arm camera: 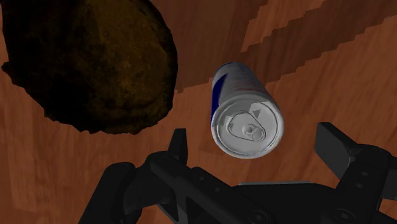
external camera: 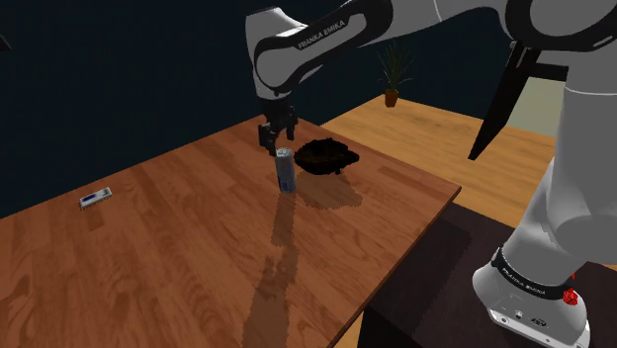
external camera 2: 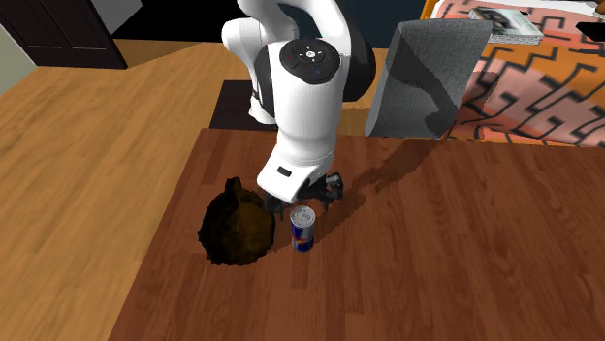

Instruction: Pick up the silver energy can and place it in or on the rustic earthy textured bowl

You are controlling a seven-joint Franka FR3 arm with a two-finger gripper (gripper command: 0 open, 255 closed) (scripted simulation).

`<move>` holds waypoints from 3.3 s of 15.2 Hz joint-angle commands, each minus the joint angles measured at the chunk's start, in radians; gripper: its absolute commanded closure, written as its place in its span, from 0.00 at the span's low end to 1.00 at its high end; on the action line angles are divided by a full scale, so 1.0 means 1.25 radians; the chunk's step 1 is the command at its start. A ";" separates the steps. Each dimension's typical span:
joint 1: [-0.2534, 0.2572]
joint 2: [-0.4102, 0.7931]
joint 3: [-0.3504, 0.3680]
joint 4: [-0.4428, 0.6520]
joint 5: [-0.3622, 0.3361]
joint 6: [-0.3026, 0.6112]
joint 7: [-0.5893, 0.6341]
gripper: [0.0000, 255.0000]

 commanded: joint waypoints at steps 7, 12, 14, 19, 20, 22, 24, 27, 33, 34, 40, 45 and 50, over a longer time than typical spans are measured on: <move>0.003 0.058 -0.003 -0.010 -0.012 0.064 0.005 0.00; 0.003 0.058 -0.003 -0.010 -0.012 0.064 0.005 0.00; 0.003 0.058 -0.003 -0.010 -0.012 0.064 0.005 0.00; 0.003 0.057 -0.003 -0.010 -0.012 0.064 0.005 1.00; 0.004 0.057 -0.003 -0.011 -0.012 0.064 0.005 1.00; 0.004 0.058 -0.003 -0.010 -0.012 0.064 0.006 1.00; 0.004 0.057 -0.003 -0.010 -0.012 0.064 0.006 1.00; 0.003 0.050 -0.002 0.001 -0.010 0.046 0.004 1.00; 0.002 0.040 -0.002 0.016 -0.008 0.021 0.001 0.00; -0.012 -0.030 0.003 -0.082 0.015 0.107 -0.012 0.00; -0.040 -0.195 0.010 -0.347 0.116 0.381 -0.086 0.00; -0.038 -0.154 0.011 -0.346 0.110 0.421 -0.082 0.00; -0.038 -0.154 0.011 -0.346 0.110 0.421 -0.082 0.00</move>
